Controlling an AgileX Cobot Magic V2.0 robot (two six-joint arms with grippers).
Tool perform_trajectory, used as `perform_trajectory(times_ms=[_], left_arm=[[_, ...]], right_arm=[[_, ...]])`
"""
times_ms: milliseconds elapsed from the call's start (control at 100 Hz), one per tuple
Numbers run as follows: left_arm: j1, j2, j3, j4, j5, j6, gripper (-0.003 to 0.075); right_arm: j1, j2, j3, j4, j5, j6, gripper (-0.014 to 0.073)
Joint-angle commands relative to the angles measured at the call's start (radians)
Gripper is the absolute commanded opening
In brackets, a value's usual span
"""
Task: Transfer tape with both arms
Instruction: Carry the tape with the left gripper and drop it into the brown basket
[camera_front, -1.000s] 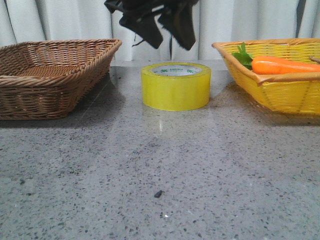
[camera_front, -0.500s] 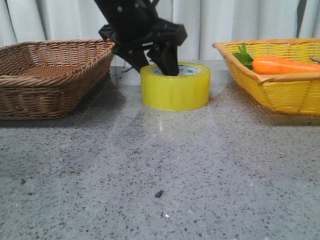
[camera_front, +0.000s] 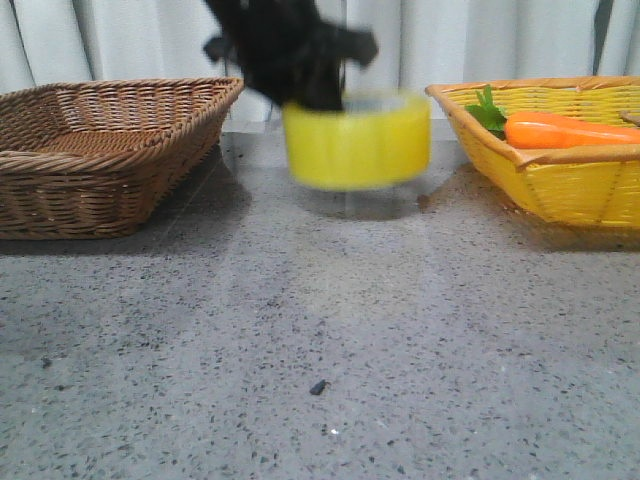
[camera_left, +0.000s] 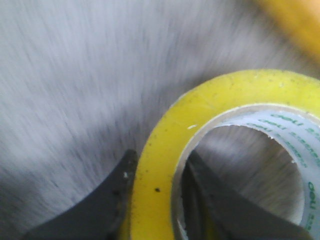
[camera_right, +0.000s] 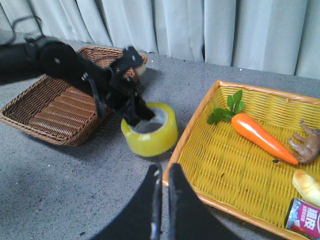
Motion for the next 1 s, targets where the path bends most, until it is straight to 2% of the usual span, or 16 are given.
perform_trajectory(times_ms=[0, 100, 200, 340, 390, 490, 740, 830, 990], left_arm=[[-0.008, -0.150, -0.114, -0.033, -0.077, -0.009, -0.0021], [0.002, -0.220, -0.176, 0.002, -0.077, -0.009, -0.0021], [0.033, -0.289, -0.185, 0.119, -0.051, -0.009, -0.0021], [0.121, -0.327, -0.180, 0.223, 0.105, -0.009, -0.0021], [0.164, -0.327, -0.169, 0.228, 0.179, -0.009, -0.0021], [0.246, -0.327, -0.107, 0.228, 0.235, -0.009, -0.0021], [0.371, -0.327, 0.112, 0.150, 0.202, -0.009, -0.0016], [0.381, -0.327, 0.143, 0.147, 0.202, -0.050, 0.0050], [0.381, -0.329, 0.147, 0.142, 0.202, -0.069, 0.0302]], right_arm=[[0.000, 0.015, -0.014, -0.027, -0.079, 0.000, -0.0067], [0.000, 0.015, -0.014, -0.028, -0.090, 0.000, -0.0067], [0.000, 0.015, -0.014, -0.030, -0.093, 0.000, -0.0067], [0.000, 0.015, -0.014, -0.030, -0.084, 0.000, -0.0067], [0.000, 0.015, -0.012, -0.030, -0.079, 0.000, -0.0067], [0.000, 0.015, 0.006, -0.030, -0.073, 0.000, -0.0067], [0.000, 0.013, 0.082, -0.018, -0.073, 0.000, -0.0067], [0.000, 0.013, 0.100, -0.018, -0.085, 0.000, -0.0067], [0.000, 0.013, 0.120, -0.018, -0.121, 0.000, -0.0067]])
